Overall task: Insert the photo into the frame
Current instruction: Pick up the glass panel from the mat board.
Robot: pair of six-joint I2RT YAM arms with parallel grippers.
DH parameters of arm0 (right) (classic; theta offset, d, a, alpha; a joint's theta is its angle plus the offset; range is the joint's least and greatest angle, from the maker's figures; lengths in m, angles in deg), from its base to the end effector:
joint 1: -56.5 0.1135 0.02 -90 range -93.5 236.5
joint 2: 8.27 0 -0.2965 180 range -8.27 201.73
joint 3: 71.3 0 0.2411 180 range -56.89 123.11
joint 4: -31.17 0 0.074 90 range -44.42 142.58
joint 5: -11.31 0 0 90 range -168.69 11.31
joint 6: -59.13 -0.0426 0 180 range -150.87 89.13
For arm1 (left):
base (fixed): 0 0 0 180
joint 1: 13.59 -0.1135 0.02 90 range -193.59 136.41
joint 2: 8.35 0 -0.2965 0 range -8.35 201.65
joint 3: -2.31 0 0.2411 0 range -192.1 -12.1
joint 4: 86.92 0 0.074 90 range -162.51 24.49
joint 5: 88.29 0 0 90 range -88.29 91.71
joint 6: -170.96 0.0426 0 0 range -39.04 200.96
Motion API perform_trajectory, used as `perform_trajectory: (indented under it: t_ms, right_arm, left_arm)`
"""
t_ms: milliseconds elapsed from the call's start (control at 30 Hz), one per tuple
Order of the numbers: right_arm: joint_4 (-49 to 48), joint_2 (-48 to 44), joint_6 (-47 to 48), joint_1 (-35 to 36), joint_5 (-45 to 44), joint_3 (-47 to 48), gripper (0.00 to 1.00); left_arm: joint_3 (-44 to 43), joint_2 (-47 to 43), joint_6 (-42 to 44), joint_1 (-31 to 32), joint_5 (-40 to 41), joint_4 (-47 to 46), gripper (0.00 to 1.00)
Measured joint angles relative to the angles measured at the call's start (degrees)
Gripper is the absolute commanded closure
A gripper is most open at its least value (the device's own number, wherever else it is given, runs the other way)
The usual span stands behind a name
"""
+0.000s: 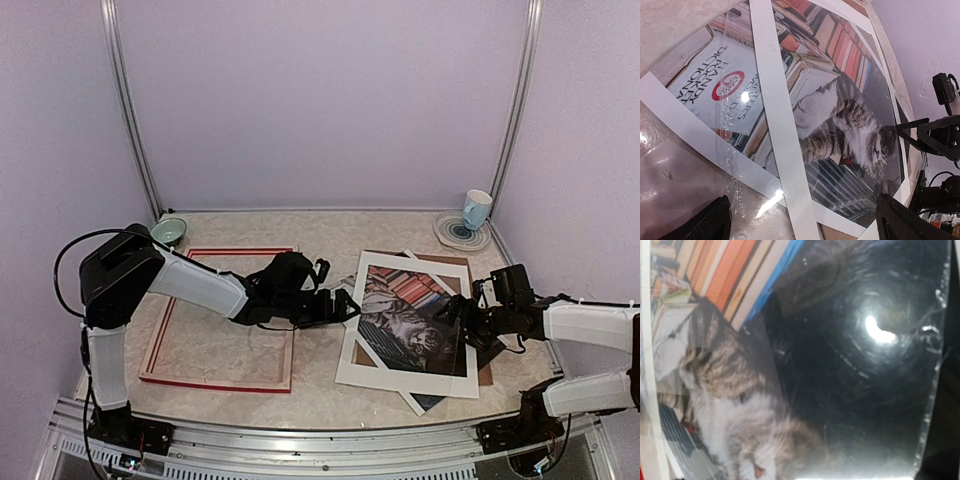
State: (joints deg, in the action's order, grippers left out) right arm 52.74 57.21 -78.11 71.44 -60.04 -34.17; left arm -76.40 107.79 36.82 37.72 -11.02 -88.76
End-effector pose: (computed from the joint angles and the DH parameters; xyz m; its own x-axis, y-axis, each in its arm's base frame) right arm 0.1731 0.0603 0.1813 -0.8273 0.4992 -0.2575 0.2419 0.7303 0.6388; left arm 0.2653 -0.3462 0.1659 -0.8693 -0.0012 -0.4943 0.3734 0.6536 -0.6584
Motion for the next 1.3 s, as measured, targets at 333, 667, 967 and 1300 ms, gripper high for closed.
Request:
perform_trajectory:
  t_ms: [333, 667, 967, 1300]
  right_arm:
    - [-0.28, 0.00, 0.74, -0.24, 0.11, -0.09, 0.01]
    - [-0.28, 0.00, 1.53, -0.50, -0.22, -0.09, 0.01]
    - [-0.28, 0.04, 1.79, -0.50, -0.26, -0.07, 0.01]
    - [-0.31, 0.11, 2.08, -0.50, -0.26, -0.07, 0.01]
  left_arm:
    - [0.87, -0.61, -0.87, -0.39, -1.42, -2.47, 0.01]
    - [0.87, -1.18, -0.85, -0.39, -2.19, -3.10, 0.01]
    - [0.87, -2.54, -0.87, -0.39, -2.95, -4.79, 0.01]
    - [1.53, -3.30, -1.33, -0.33, -5.07, -6.88, 0.01]
